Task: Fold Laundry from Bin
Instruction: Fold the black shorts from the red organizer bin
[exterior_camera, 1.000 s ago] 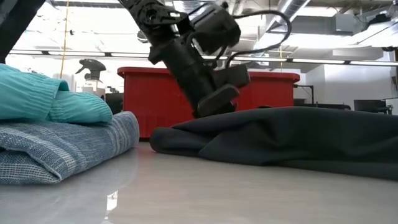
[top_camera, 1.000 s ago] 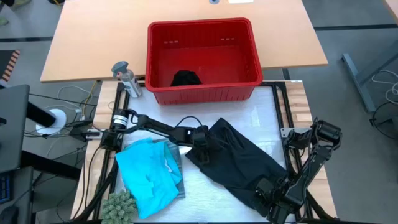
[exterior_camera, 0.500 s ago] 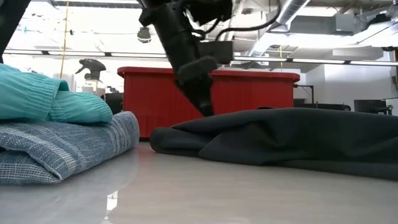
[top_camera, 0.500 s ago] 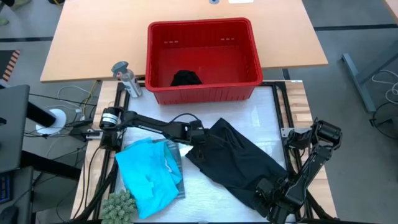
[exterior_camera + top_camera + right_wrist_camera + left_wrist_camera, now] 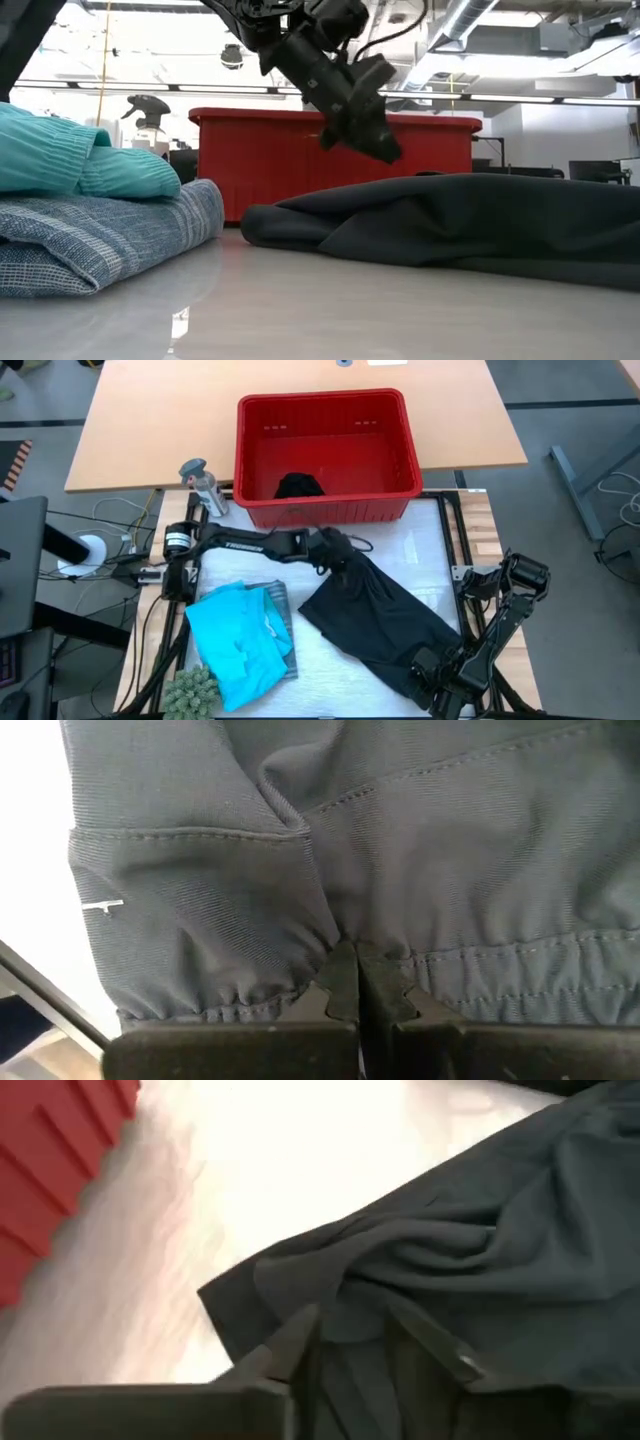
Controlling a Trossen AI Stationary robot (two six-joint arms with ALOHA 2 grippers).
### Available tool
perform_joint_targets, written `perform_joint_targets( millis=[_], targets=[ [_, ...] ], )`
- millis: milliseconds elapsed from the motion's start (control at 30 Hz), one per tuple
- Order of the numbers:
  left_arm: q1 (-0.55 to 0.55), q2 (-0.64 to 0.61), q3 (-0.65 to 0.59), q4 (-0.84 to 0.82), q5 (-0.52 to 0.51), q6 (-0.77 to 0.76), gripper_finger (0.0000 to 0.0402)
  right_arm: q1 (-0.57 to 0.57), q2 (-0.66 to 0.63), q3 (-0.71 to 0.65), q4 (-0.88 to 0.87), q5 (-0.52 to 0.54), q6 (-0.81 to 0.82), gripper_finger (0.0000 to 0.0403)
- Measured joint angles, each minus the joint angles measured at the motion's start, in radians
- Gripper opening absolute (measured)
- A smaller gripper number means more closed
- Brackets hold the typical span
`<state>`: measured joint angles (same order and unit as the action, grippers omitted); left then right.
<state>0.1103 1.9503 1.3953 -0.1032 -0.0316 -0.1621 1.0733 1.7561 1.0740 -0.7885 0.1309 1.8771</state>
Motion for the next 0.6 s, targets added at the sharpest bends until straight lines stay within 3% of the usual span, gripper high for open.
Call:
perform_joint_targets(
  millis=[200,300,467,600],
  targets=[
    [0.048,-0.002,0.001,-0.044,0.069,-0.007,0.0168,0.000,0.000,0.000,0.012,0.000,0.000,0.0016],
    [0.055,-0.004,-0.047,0.017,0.078,-0.058,0.0204,0.000,0.000,0.000,0.011,0.000,0.000,0.0016],
    [0.041,0.000,-0.143,0.174,0.114,-0.109,0.0221,0.000,0.000,0.000,0.008,0.000,0.000,0.0016],
    [0.021,-0.002,-0.185,0.265,0.070,-0.088,0.0221,0.000,0.000,0.000,0.006,0.000,0.000,0.0016]
  ],
)
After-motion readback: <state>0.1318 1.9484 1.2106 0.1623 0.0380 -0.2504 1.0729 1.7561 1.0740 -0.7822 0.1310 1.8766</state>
